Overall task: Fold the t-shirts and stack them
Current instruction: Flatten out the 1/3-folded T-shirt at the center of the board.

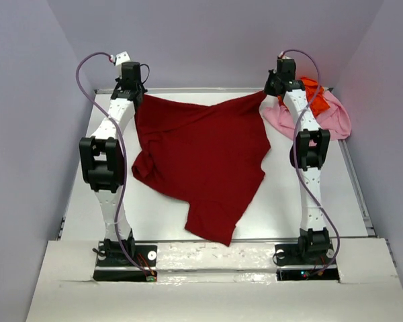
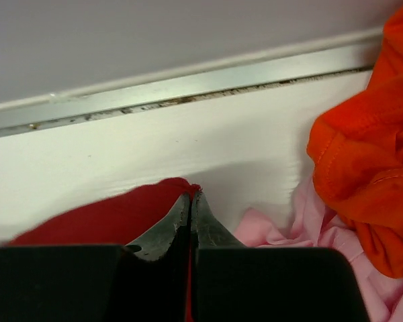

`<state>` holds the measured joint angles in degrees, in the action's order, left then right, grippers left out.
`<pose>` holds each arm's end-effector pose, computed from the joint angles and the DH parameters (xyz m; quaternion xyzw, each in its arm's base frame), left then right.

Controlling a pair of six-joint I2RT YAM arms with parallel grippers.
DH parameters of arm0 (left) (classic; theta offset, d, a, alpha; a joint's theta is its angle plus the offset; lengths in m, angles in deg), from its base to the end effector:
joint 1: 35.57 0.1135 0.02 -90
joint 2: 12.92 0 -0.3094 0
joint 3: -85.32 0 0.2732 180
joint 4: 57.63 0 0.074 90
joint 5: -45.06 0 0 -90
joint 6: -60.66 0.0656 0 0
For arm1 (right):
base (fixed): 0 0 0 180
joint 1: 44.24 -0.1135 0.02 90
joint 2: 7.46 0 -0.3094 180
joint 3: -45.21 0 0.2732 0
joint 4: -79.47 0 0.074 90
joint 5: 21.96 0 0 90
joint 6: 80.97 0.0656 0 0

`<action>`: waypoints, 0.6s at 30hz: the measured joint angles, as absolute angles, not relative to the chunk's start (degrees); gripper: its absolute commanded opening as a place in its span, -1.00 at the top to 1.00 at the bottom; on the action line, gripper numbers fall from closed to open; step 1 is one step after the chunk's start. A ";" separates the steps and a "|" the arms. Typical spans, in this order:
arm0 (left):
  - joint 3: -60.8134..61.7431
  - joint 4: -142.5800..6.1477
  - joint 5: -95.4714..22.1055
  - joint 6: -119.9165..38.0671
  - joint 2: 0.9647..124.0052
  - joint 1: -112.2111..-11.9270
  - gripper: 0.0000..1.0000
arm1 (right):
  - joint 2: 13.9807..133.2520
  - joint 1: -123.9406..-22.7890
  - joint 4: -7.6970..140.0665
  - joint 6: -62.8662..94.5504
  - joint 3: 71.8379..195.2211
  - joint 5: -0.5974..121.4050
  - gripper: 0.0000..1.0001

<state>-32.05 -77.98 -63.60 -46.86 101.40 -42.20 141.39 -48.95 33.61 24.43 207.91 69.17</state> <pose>0.5490 -0.0427 0.3695 -0.1711 0.7821 0.0053 0.5992 0.6663 0.0536 0.2650 0.0862 0.8704 0.0761 0.4788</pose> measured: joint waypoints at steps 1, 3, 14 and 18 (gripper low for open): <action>-31.42 -77.67 -63.29 -47.06 102.52 -41.39 1.00 | 142.20 -48.62 33.35 24.43 207.91 69.13 1.00; -31.18 -76.32 -62.75 -47.30 104.64 -40.00 0.97 | 142.59 -48.03 32.87 24.47 207.91 69.06 0.81; -23.70 -71.40 -55.93 -52.11 101.25 -36.65 -0.53 | 129.70 -46.19 36.19 26.13 195.76 65.56 -0.31; -15.59 -71.90 -55.03 -52.83 90.49 -38.38 -0.54 | 110.90 -49.19 39.91 27.42 173.42 65.85 -0.30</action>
<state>-15.59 -71.90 -55.03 -52.83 90.49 -38.38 110.90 -49.19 39.91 27.42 173.42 65.85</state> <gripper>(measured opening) 0.767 0.655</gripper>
